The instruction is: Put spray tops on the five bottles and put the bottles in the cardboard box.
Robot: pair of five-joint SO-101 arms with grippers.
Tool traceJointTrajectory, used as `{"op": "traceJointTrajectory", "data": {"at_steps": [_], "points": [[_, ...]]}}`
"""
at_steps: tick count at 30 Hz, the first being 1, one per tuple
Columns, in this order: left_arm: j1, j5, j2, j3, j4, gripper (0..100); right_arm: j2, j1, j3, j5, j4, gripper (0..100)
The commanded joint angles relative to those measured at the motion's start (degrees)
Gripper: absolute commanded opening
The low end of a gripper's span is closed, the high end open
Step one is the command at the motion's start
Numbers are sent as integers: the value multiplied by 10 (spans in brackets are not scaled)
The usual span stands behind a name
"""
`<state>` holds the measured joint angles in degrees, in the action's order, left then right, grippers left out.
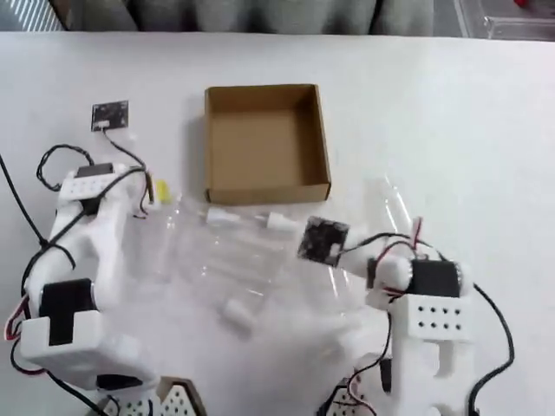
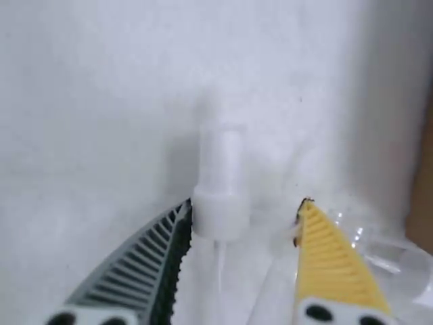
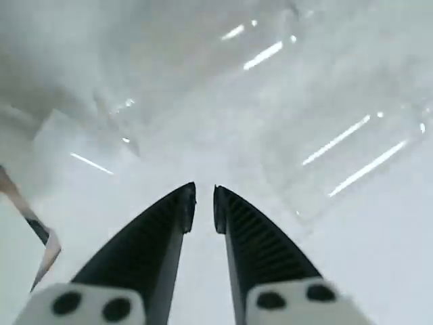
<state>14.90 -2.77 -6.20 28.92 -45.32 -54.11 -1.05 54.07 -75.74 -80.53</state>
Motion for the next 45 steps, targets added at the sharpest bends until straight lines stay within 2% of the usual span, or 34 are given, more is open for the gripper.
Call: {"op": "traceJointTrajectory", "data": {"at_steps": [1, 4, 8, 13, 18, 22, 25, 29, 33, 38, 42, 45], "points": [[-1, 4, 16, -29, -11, 242, -7, -105, -40, 23, 9, 16], [-2, 4, 52, -30, -50, 242, -7, -188, -53, 55, 11, 16], [-4, 4, 132, -26, -84, 242, -2, -281, -50, 56, 26, 16], [-3, 5, 188, -25, -114, 251, -2, -357, -20, 55, 88, 16], [-19, 5, 229, -30, -186, 395, -2, -405, 18, 15, 148, 16], [-103, 11, 307, -30, -272, 415, -1, -437, 41, 2, 182, 16], [-197, 55, 382, -25, -335, 415, -1, -455, 52, 4, 211, 16], [-340, 66, 457, -17, -392, 415, -1, -474, 55, 4, 236, 16], [-482, 66, 487, 37, -379, 415, 0, -498, 55, 4, 275, 16], [-629, 61, 487, 150, -258, 415, 0, -524, 73, 4, 320, 16], [-675, 44, 486, 230, -131, 407, 0, -536, 98, 3, 360, 16], [-677, 38, 473, 236, -91, 369, 0, -540, 103, 0, 363, 16]]}}
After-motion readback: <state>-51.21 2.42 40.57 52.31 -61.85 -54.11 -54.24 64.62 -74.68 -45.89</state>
